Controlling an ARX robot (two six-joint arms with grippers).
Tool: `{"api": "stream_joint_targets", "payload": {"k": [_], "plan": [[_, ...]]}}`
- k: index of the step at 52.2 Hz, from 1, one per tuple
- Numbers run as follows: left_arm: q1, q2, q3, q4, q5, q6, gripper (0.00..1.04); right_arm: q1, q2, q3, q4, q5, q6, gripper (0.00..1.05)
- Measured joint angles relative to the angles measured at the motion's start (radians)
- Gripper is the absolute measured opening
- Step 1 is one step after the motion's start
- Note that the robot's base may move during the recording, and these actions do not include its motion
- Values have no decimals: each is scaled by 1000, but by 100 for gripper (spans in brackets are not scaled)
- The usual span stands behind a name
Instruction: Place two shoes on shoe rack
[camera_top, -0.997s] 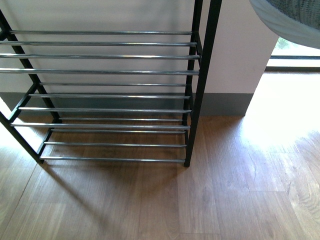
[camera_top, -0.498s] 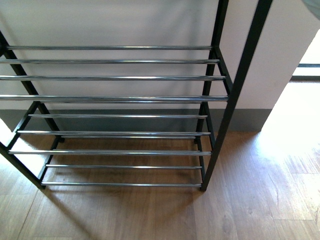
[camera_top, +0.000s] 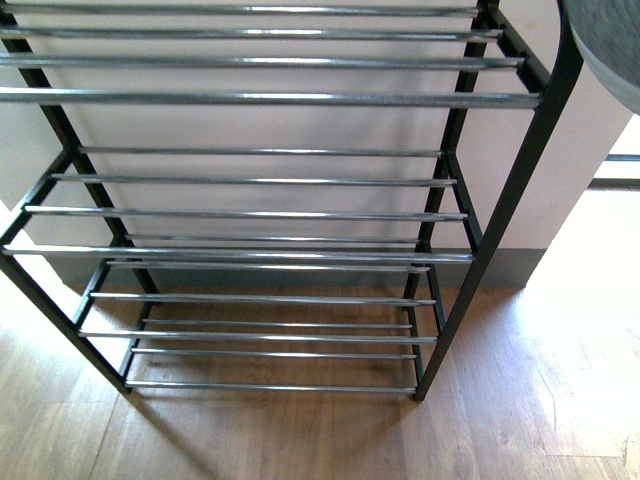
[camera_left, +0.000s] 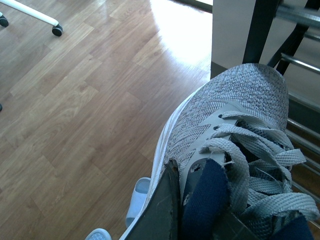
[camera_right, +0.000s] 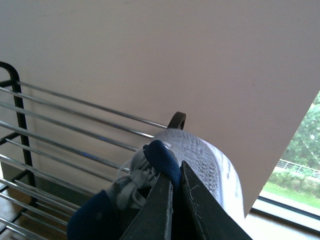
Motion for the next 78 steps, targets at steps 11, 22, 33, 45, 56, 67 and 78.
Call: {"api": "stream_joint_targets", "payload": {"k": [11,22,33,45,56,67,78], "plan": [[0,0,0,0,0,2,2,2,0,-1,0,-32,3,1],[0,0,0,0,-14,2,2,2,1,-1,0,-24,4,1],[-3,0,0,0,-11,0,2,0,1,-2,0,-3,4,1],[2,0,0,0,-14,1,2,2,2,-2,0,-29,4,1],[2,-3,0,0,-19,0,2,54,31,54,-167,92,109,1],[0,-3,0,0,-11,0,2,119,275,183,-160,167,366,1],[1,-3,0,0,-15,1,2,5,740,372,-7,98,508,1]]}}
